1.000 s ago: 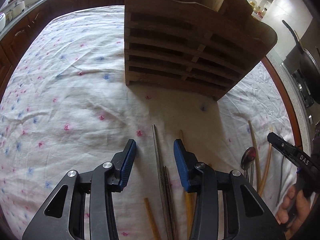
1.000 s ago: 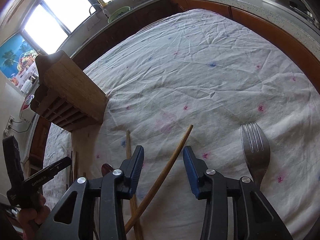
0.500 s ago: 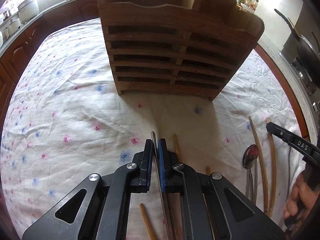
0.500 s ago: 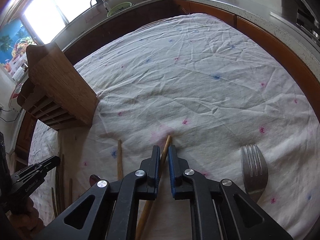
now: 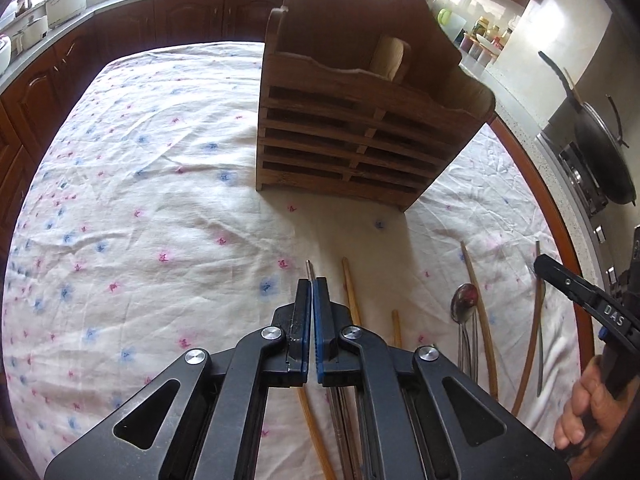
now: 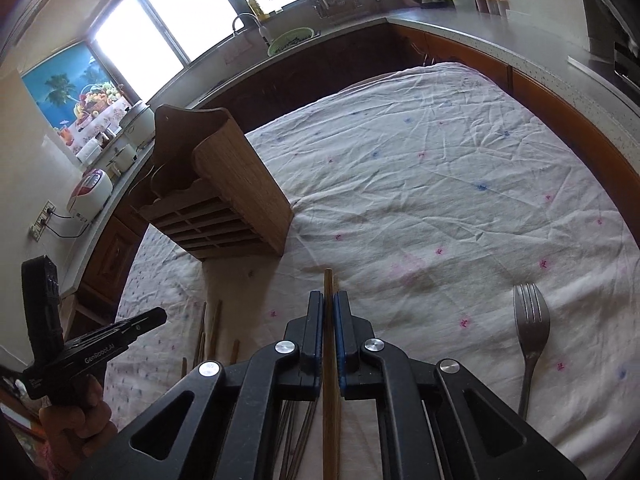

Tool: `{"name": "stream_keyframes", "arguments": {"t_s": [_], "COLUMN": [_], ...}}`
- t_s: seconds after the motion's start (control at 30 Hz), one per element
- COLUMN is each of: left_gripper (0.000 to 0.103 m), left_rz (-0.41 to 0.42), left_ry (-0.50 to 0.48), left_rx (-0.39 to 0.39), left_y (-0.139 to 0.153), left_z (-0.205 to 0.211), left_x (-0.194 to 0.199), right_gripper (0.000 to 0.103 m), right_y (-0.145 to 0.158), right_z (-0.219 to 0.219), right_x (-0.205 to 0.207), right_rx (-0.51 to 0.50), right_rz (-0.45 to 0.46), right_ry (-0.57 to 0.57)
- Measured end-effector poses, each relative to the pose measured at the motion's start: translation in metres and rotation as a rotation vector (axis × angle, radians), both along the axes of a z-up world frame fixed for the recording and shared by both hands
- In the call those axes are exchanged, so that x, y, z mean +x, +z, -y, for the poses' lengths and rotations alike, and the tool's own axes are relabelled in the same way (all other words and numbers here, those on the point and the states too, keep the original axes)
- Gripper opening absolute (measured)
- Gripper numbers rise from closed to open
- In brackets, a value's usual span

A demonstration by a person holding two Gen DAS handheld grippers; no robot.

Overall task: Organize utensils
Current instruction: 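Lift both held chopsticks and carry them over the wooden utensil holder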

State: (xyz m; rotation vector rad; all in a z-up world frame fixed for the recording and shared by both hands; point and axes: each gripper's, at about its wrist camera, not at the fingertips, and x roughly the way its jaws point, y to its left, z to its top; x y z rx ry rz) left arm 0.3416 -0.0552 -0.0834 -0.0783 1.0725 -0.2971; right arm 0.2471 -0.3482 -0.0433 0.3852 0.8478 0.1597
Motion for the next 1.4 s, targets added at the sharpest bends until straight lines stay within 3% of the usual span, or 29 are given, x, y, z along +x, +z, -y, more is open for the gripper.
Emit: {"name": "stream_keyframes", "arguments": {"t_s": [0.17,0.23,0.47,0.53,0.6,0.73,1.1,1.4], "left_gripper": [0.022,0.023,0.023,0.022,0.007,0.005,0.004,0.004], "left_rz": [-0.020,-0.009,-0.048,-0.022,-0.014,-0.016,0.157,0.257], "left_ry": [-0.031,-0.058,-0.118,-0.130,-0.132,-0.124,-0.097,-0.059], "left_rx": [-0.028,-0.019,0.135,0.171,0.176,0.114,-0.073,-0.154], "left_y": [-0.008,-0.008,-0.032,-0.032,-0.031,-0.023,0.072,0.117], "left_z": [0.018,0.030,0.067,0.072,0.073,0.062,0.013,-0.017], "left_x": [0.007,0.007,0.016,0.013,0.012,0.009,-0.054,-0.096], "right_gripper": [0.005,0.005,0.005,0.005,0.005,0.005,0.005,0.005], "right_y": [0.000,-0.001,-0.007,-0.005,-0.004,0.000,0.046,0.077], "right_z": [0.000,0.001,0.010,0.011,0.012,0.012,-0.006,-0.024], "right_x": [-0.006,-0.008,-0.009,-0.010,-0.011,-0.013,-0.030,-0.048], "right_rx": [0.010,0.010,0.030,0.029,0.031,0.039,0.025,-0.005], "right_rz": [0.004,0.002,-0.009,-0.004,0.001,0.011,0.115,0.191], "right_ry": [0.004,-0.001,-0.014,-0.016,-0.017,-0.014,0.044,0.085]}}
